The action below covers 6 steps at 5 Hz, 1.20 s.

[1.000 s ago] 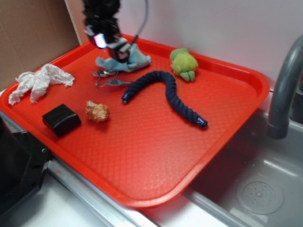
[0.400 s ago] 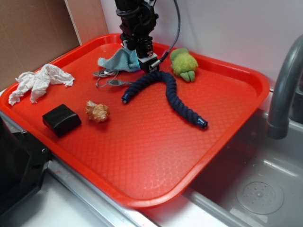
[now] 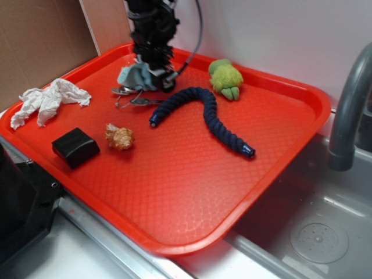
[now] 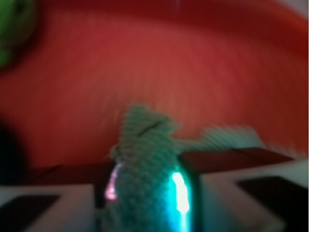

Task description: Grab the blue cloth.

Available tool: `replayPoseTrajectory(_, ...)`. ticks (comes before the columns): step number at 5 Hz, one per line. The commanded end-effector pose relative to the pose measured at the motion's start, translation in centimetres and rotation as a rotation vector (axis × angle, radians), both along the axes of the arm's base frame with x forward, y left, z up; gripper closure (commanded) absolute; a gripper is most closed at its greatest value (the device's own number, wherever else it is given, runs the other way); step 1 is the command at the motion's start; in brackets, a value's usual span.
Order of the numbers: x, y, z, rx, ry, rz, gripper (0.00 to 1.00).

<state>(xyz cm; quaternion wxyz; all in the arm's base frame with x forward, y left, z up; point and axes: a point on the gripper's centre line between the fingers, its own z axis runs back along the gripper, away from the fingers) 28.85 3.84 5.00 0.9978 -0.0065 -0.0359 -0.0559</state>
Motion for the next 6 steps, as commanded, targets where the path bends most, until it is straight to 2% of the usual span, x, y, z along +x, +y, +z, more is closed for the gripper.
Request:
replayPoseTrajectory(1, -4.7, -6.3, 11.7, -0.024, -0.091, 0.109, 1.00)
replayPoseTrajectory(2, -7.7, -8.1, 16.6, -0.156, -0.142, 0.083, 1.00)
replayPoseTrajectory(3, -8.6, -8.5, 19.0, -0.192, -0.172, 0.078, 1.00)
replayPoseTrajectory(4, -9.2, -9.1, 19.7, -0.153, -0.202, 0.083, 1.00)
replayPoseTrajectory(5, -8.9, -9.0, 19.5, -0.195, -0.184, 0.093, 1.00)
replayPoseTrajectory(6, -8.2, -8.6, 18.9, -0.193, -0.193, 0.150, 1.00)
